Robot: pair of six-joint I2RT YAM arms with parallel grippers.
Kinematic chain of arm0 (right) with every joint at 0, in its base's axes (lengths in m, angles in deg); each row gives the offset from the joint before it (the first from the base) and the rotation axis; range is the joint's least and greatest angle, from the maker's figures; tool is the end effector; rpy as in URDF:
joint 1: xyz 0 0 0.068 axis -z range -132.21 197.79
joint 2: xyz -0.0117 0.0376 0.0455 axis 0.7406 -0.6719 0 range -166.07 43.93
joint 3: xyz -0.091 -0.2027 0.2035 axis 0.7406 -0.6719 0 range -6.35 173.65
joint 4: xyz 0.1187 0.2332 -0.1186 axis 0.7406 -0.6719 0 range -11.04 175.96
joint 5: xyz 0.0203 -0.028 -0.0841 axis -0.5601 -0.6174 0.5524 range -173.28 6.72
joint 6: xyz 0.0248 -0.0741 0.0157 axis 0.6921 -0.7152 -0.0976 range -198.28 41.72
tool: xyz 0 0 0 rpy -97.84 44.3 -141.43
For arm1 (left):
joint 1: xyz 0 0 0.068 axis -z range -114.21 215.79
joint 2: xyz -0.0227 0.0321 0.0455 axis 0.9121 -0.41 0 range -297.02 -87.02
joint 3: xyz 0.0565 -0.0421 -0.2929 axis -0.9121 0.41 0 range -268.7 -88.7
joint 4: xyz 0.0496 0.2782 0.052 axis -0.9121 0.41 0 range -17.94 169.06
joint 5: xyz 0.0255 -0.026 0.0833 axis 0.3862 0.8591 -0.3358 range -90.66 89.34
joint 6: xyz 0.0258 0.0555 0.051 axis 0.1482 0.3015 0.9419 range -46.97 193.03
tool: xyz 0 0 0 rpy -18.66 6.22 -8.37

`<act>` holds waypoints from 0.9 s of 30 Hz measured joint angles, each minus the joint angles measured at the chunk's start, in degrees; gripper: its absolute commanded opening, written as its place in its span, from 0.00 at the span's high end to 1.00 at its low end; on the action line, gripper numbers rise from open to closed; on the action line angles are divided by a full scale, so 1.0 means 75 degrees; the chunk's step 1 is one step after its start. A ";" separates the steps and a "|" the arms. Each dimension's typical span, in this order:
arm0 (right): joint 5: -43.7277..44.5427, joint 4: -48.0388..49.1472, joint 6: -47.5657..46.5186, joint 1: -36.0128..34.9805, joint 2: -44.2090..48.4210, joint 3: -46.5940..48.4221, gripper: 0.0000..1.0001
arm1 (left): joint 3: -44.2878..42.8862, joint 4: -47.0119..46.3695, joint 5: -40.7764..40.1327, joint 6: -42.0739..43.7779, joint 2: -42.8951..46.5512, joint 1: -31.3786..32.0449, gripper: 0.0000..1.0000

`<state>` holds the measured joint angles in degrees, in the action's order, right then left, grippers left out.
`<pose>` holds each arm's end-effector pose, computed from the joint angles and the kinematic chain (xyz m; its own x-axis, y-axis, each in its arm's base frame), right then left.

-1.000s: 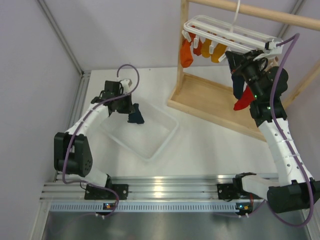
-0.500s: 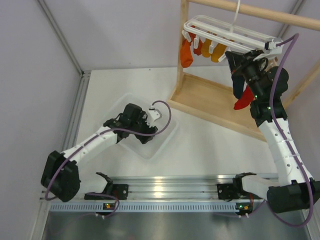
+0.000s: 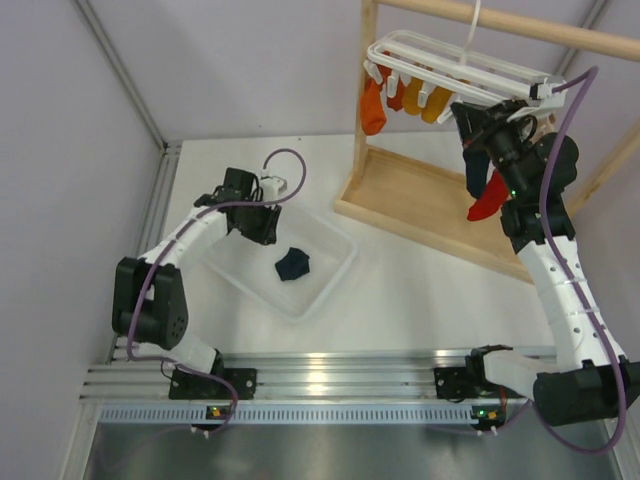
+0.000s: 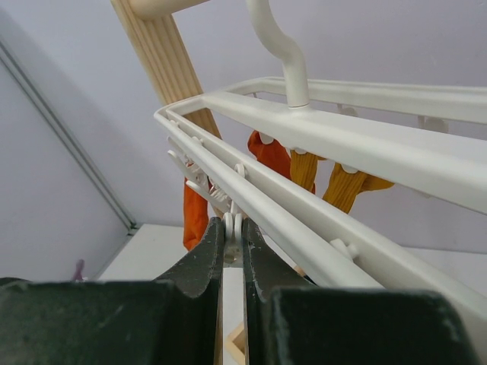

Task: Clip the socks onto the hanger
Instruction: Pick up the sock from the bin.

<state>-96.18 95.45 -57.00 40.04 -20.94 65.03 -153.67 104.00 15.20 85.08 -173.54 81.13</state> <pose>0.2899 0.0549 0.5084 0.1298 0.3747 -0.9180 -0.4198 0.8595 0.2915 0.3430 -0.1135 0.2494 -0.6722 0.3925 -0.6278 0.5639 0.8208 -0.0906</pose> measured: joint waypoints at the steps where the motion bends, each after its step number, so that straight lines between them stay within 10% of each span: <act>1: -0.0026 -0.0003 -0.0015 0.0009 0.0000 0.0000 1.00 | -0.0111 0.0137 -0.0017 -0.0052 -0.0303 -0.0114 0.60; 20: -0.0379 -0.0157 -0.0093 0.0259 -0.0006 0.0105 1.00 | -0.0181 0.1294 0.0233 -0.0717 -0.2043 -0.0015 0.63; 27: -0.0434 -0.0204 -0.0093 0.0306 -0.0006 0.0108 1.00 | -0.0248 0.0877 0.0117 -0.0935 -0.2107 0.0219 0.90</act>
<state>-99.44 93.92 -57.70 42.33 -20.98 65.83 -155.53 110.58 16.07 78.07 -189.35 82.77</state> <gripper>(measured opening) 0.050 0.171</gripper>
